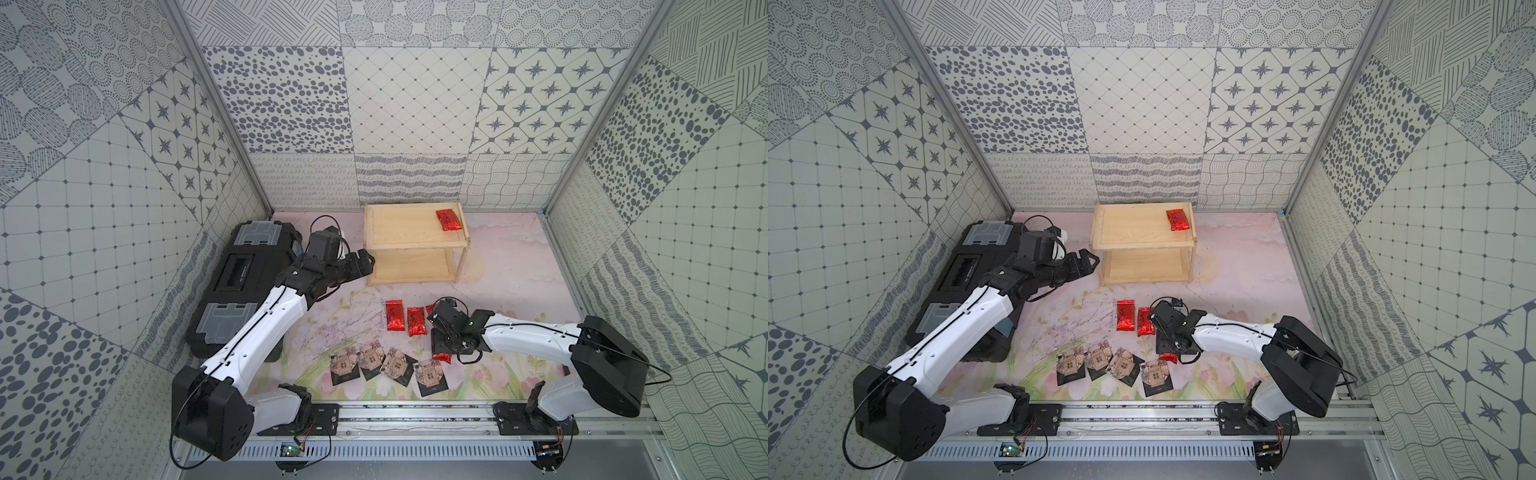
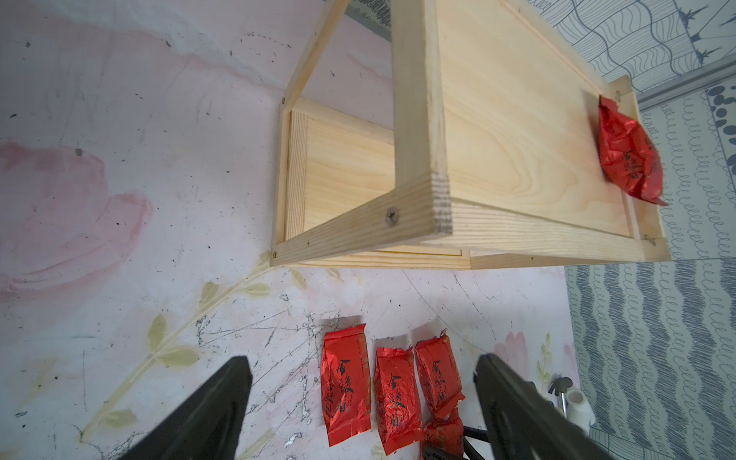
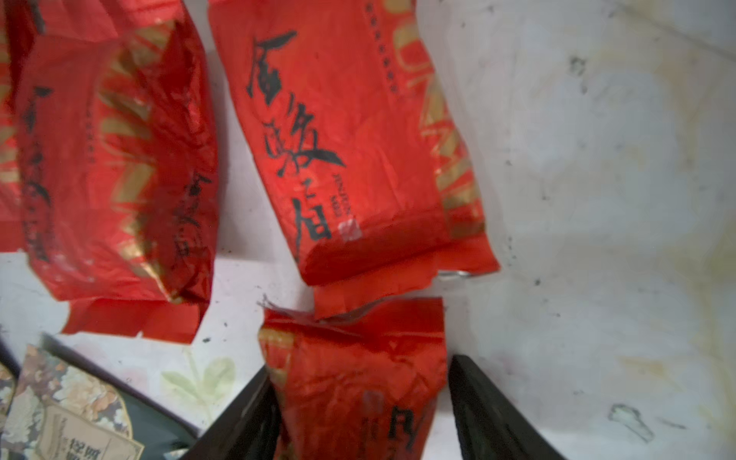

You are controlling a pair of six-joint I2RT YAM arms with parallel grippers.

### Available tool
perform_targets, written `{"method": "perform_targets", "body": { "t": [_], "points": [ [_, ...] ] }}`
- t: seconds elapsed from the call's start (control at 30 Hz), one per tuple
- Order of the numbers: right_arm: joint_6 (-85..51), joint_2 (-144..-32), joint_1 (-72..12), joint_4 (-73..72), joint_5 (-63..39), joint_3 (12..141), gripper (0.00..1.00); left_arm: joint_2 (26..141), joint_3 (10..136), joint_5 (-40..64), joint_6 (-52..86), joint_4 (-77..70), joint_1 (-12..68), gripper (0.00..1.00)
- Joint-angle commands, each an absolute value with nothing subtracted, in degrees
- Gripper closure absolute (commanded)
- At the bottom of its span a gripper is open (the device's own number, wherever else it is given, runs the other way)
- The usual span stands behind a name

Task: Place the tea bags on the shelf by color
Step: Pick up the tea bag from the center of the board.

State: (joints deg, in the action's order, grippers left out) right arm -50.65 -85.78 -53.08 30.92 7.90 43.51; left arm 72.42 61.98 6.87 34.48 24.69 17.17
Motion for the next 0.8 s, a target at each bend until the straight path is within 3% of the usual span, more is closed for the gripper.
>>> {"method": "perform_targets", "body": {
  "t": [0.0,0.37,0.77],
  "points": [
    [-51.1,-87.2,-53.2,29.9,9.3,43.9,0.35,72.9,62.0,6.2,34.8,25.0,17.7,0.07],
    [-50.7,-84.0,-52.4,29.9,10.9,43.2,0.50,73.1,62.5,6.5,34.6,24.9,17.8,0.07],
    [-49.6,-71.5,-49.7,37.4,15.1,40.2,0.52,72.2,63.9,6.1,34.5,25.3,17.8,0.07]
  ]
}}
